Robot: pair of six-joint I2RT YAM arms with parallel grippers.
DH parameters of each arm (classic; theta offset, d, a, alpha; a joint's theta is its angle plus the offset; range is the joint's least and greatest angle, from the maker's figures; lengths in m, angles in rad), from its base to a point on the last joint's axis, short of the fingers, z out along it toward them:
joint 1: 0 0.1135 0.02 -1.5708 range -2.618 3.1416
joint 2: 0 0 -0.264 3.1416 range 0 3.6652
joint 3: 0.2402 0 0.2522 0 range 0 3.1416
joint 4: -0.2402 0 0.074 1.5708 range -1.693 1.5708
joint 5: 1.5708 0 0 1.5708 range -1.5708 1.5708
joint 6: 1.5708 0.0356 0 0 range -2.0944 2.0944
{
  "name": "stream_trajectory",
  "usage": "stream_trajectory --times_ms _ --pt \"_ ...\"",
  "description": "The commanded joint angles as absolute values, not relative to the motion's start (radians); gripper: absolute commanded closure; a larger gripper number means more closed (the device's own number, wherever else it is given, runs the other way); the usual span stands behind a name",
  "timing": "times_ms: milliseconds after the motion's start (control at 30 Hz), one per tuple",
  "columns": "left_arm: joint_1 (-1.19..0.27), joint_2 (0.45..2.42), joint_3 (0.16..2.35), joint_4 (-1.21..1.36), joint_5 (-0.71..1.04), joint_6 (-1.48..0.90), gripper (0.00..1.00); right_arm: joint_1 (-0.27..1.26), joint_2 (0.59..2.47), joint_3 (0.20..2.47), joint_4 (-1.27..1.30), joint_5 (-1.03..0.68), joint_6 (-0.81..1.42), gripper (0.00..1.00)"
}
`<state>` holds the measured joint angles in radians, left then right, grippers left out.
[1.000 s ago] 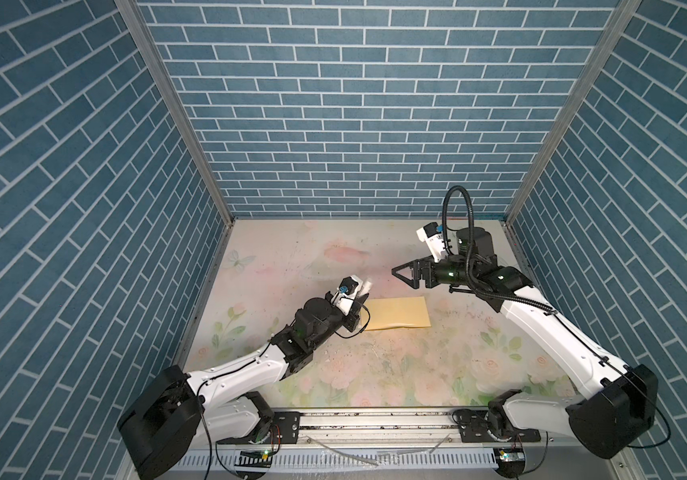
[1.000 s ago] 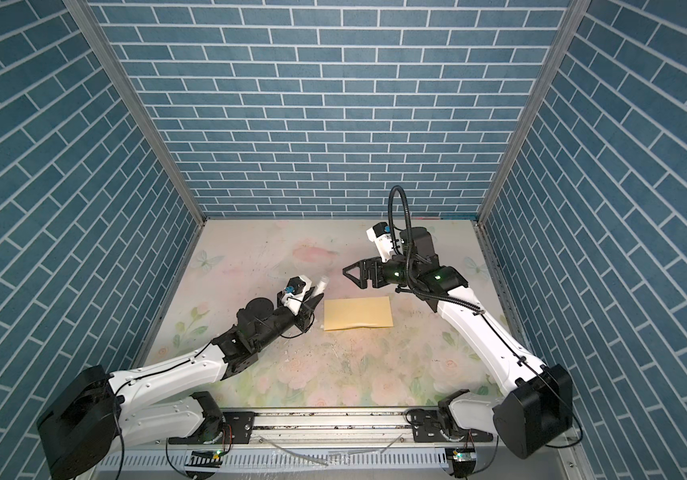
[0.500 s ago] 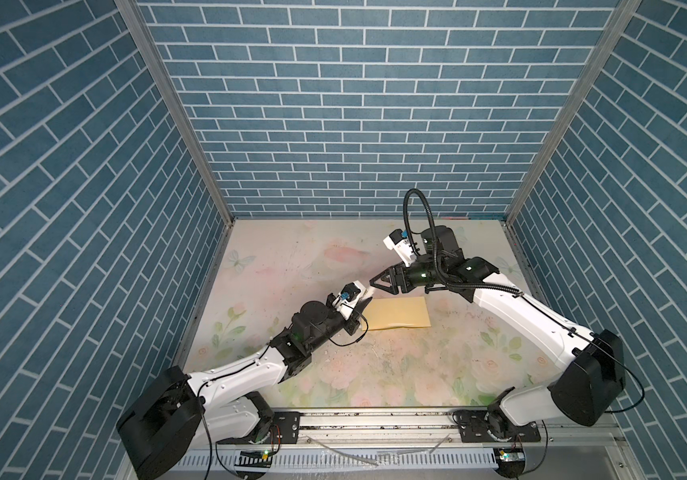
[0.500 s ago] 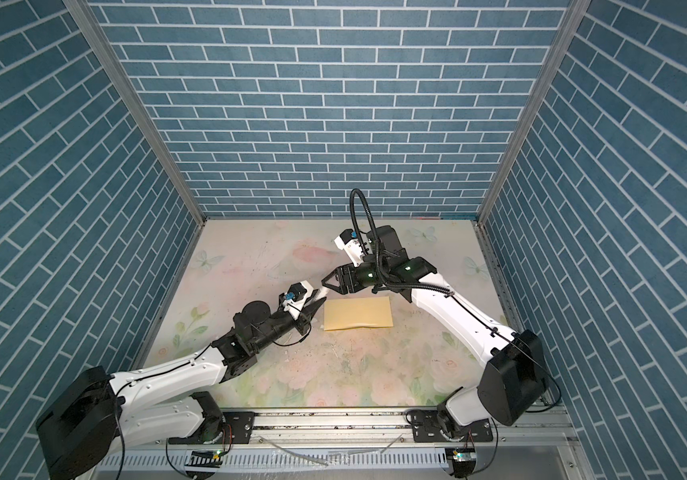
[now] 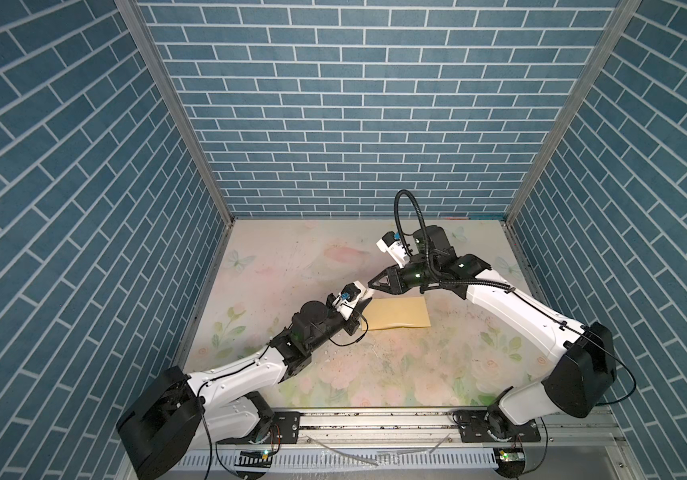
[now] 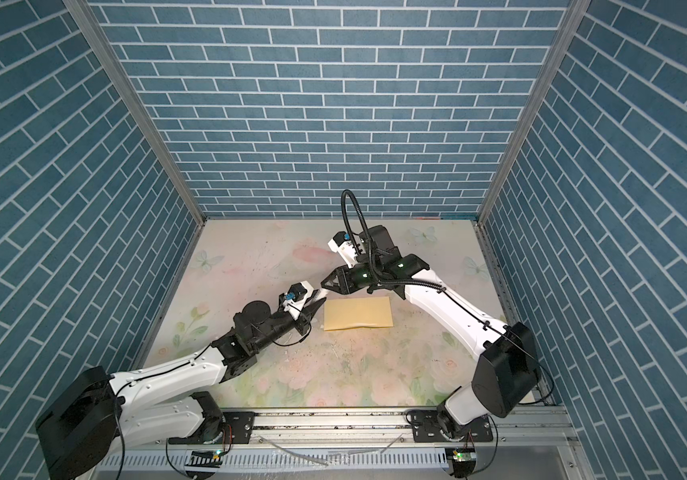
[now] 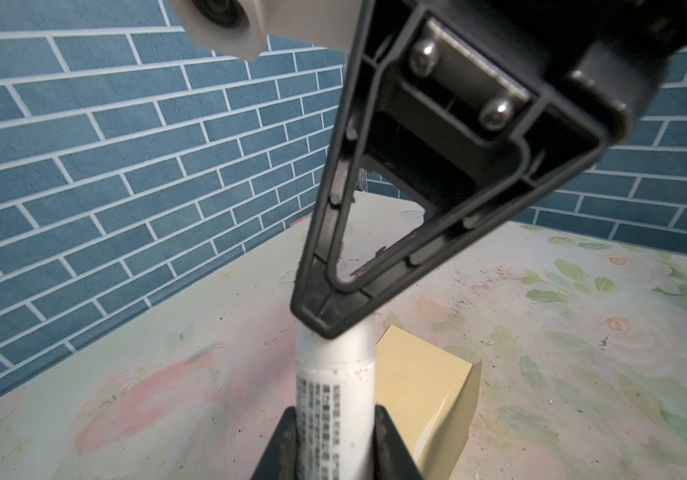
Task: Place the letter into the envelope and seal it
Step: 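Grip the glue stick cap with the right gripper and pull it off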
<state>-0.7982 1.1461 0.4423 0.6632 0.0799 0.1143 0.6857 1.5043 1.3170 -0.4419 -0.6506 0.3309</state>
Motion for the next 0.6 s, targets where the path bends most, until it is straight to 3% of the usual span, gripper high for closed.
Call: stream_trajectory --times_ms 0,267,567 --pt "-0.801 1.135 0.438 0.687 0.092 0.125 1.00 0.692 1.508 1.371 -0.461 -0.659 0.309 0.87" --pt "-0.805 1.140 0.427 0.677 0.097 0.125 1.00 0.679 1.467 1.390 -0.488 -0.599 0.281 0.96" --pt "-0.813 1.137 0.413 0.676 0.098 0.121 1.00 0.608 1.406 1.387 -0.491 -0.618 0.278 0.97"
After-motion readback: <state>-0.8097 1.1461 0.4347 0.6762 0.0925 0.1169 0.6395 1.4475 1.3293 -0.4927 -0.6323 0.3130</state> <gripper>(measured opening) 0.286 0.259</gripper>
